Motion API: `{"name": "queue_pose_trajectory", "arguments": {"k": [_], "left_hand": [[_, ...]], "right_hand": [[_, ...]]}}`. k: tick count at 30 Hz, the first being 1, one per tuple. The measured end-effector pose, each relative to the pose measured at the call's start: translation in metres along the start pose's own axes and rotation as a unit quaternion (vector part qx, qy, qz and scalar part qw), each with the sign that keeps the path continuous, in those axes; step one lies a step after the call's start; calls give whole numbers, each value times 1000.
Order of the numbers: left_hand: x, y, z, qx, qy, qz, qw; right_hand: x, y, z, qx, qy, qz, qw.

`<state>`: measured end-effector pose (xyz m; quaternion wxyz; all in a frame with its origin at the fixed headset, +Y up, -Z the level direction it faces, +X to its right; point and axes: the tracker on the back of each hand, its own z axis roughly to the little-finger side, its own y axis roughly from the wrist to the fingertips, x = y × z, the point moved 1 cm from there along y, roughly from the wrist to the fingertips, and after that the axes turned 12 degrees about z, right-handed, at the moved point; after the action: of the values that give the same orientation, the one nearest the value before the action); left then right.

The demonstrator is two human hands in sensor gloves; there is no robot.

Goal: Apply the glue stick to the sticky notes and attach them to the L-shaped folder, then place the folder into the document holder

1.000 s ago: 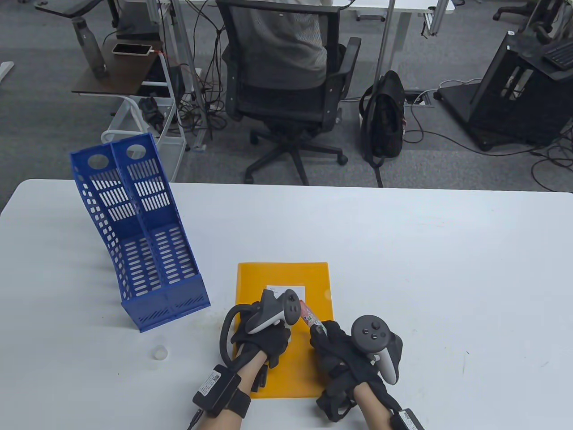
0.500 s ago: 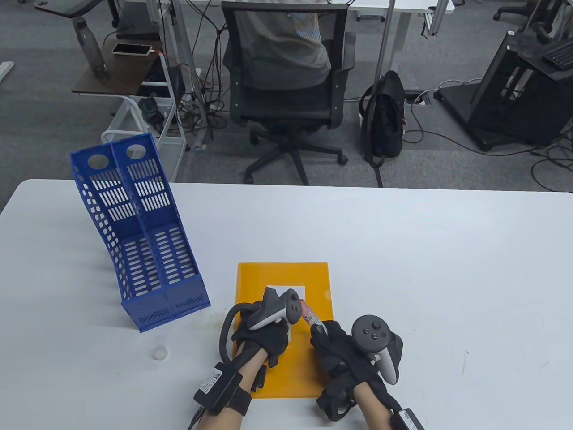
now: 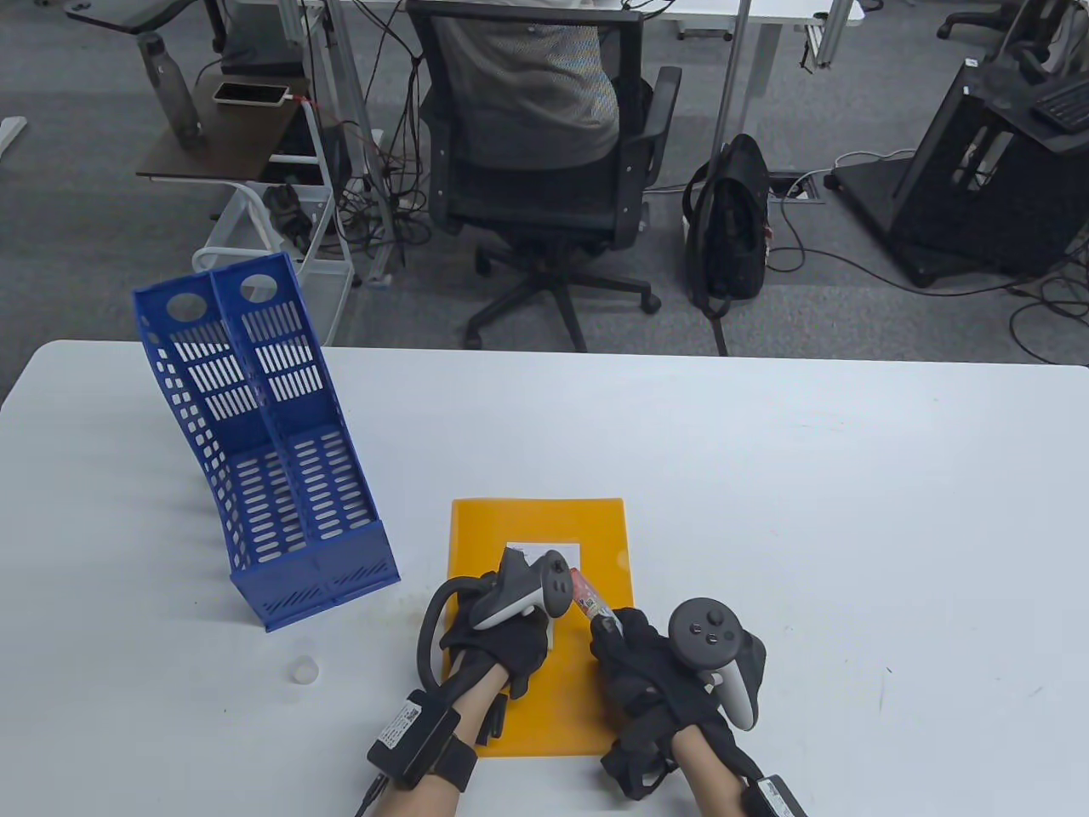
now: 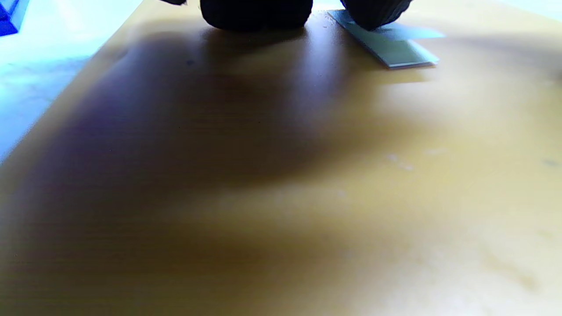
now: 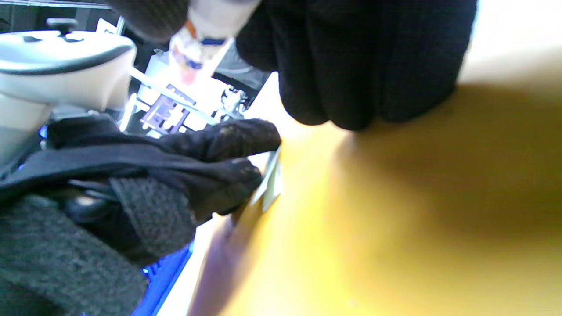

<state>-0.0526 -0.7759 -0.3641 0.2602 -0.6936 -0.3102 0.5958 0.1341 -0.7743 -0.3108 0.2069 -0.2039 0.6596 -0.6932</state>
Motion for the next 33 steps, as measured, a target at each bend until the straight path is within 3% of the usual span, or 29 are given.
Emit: {"name": "queue_pose_trajectory", "arguments": {"k": [9,15,20,24,26,30,33], "left_hand": [[-1,-19,15,-56,-62,-20,996],[-1,-48,27,-88,-98,-74,989],[-8,-71,29,-147,-135,-80,977],[-15,-79,35,-189,-199,-98,957],[-19,-77,38,-215,-243,-80,942],[-27,-76,44,-265,-328,-68,904],[-31,-76,51,-277,-360,-74,888]], "right_hand": [[1,-1,-1,-4,-6,-6,1000],[3,-2,-2,-8,-14,-14,1000],[8,-7,-7,-23,-38,-27,999],[11,-13,-14,-63,-57,-25,996],[12,-18,-23,-104,-76,-9,992],[14,-34,-45,-198,-152,46,967],[19,-44,-58,-247,-194,73,946]]}}
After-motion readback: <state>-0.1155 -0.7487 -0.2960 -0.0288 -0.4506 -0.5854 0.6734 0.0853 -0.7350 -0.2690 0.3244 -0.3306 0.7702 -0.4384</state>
